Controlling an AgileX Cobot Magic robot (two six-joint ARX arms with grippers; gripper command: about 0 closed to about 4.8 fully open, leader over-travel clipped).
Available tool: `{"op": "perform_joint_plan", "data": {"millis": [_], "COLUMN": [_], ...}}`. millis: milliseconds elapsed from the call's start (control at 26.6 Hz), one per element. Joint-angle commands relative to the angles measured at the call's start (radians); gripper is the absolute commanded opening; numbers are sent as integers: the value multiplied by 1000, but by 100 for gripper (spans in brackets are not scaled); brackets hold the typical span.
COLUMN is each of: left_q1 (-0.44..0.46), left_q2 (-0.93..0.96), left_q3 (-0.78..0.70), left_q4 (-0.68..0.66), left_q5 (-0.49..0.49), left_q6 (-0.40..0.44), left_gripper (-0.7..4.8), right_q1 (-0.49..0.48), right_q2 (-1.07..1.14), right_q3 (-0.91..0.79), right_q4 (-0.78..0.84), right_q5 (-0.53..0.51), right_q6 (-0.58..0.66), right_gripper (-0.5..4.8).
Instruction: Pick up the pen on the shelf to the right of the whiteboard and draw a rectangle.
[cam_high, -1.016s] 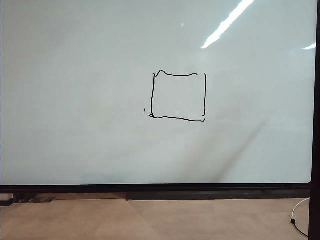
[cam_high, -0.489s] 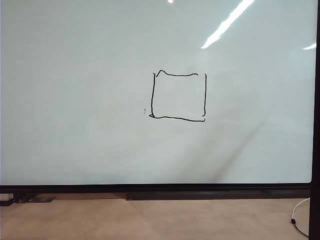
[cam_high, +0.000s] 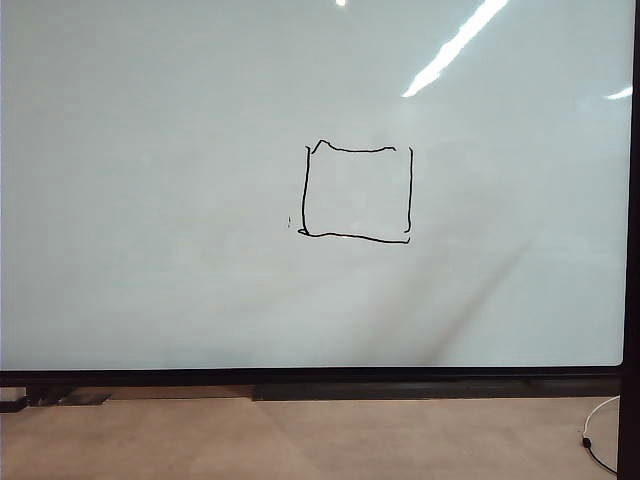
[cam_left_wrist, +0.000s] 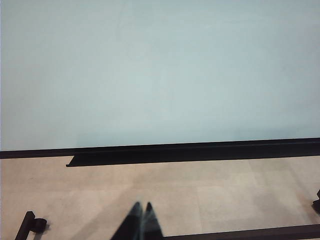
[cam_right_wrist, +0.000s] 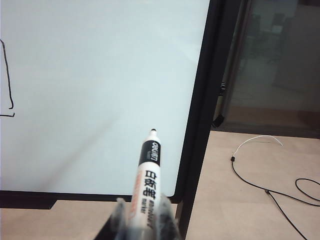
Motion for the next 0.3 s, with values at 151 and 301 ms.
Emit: {"op": "perform_joint_plan", "data": {"millis": [151,301], "left_q1": [0,0], "left_q2": [0,0], "left_q3": [4,4], "left_q4": [6,6], "left_q5": [2,2], "left_q6": [0,0], "left_gripper": [-5,-5], "right_q1": [3,5], "right_q2": [0,0], "right_q3": [-7,-7], "right_q4": [13,13], "right_q5": [-2,-2], "right_q6": [3,3], "right_gripper": [-5,-5]}}
